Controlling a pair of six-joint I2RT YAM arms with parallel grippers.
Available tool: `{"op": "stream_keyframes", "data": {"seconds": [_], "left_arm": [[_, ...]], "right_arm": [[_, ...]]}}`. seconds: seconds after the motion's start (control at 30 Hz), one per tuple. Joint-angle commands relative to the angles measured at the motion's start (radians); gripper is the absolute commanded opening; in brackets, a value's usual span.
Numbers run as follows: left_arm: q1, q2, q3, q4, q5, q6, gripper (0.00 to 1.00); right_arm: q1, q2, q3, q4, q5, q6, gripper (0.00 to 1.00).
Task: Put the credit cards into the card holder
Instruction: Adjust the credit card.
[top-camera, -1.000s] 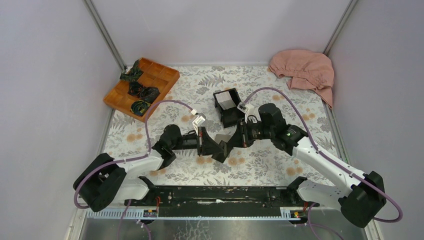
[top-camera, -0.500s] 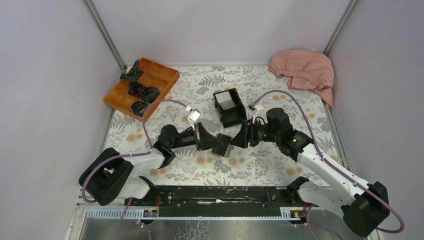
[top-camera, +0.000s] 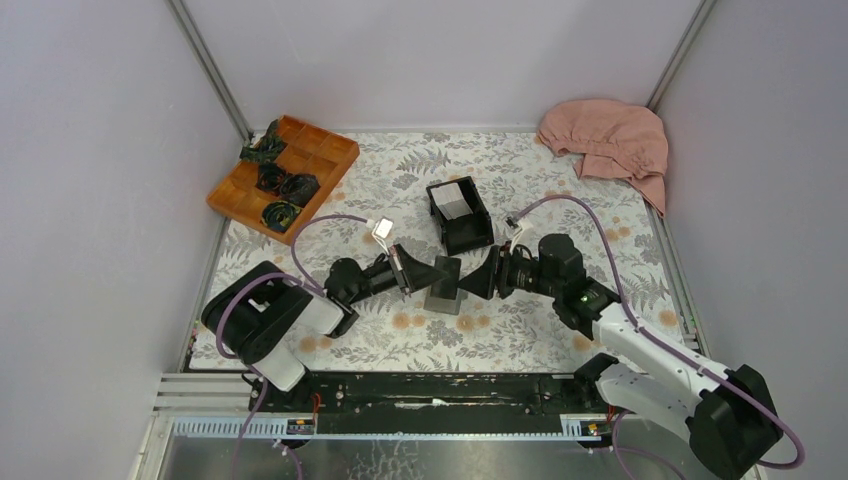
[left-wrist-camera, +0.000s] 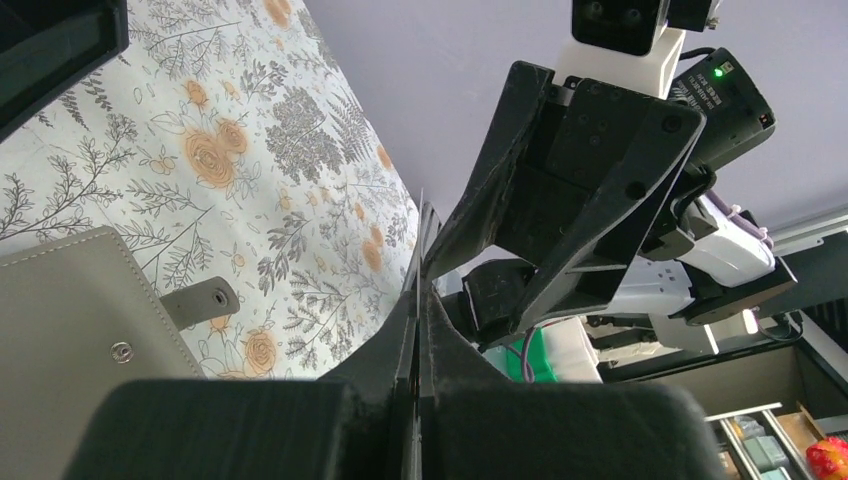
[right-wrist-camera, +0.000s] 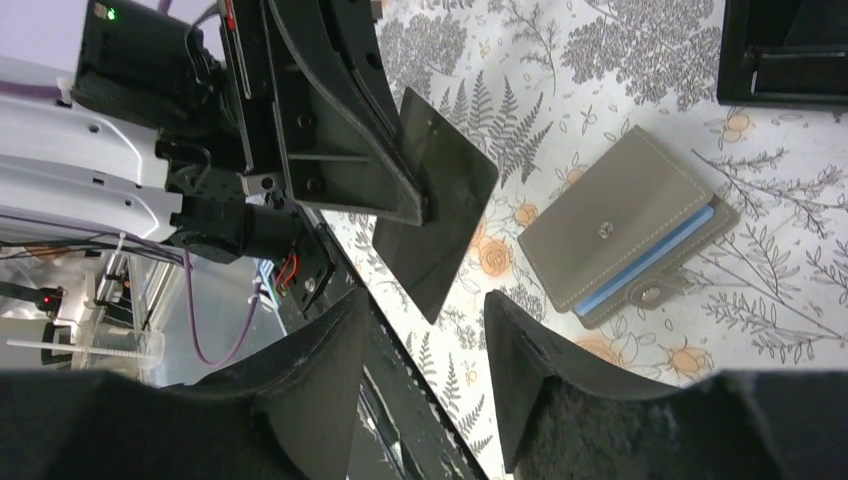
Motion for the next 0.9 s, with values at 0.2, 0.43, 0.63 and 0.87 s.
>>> {"op": "stream_keyframes", "data": {"seconds": [0.2, 0.43, 0.63, 0.87], "left_arm": [[-0.024, 0.019, 0.02, 0.156, -0.041, -0.052, 0.0], [-0.035, 0.03, 0.027, 0.158, -0.043, -0.055, 0.0], [-0.038, 0.044, 0.029, 0.161, -0.053, -0.057, 0.0], [-0.038, 0.054, 0.046, 0.162, -0.056, -0.066, 0.0]], "right_arm": [[-0.005, 0.057, -0.041, 0.231, 0.019, 0.059, 0.51], [-0.005, 0.085, -0.056, 0.318, 0.004, 0.096, 0.44], [-0.005, 0.125, -0.074, 0.413, -0.035, 0.151, 0.34], [-0.005, 0.161, -0.114, 0.518, -0.066, 0.211, 0.17]]}}
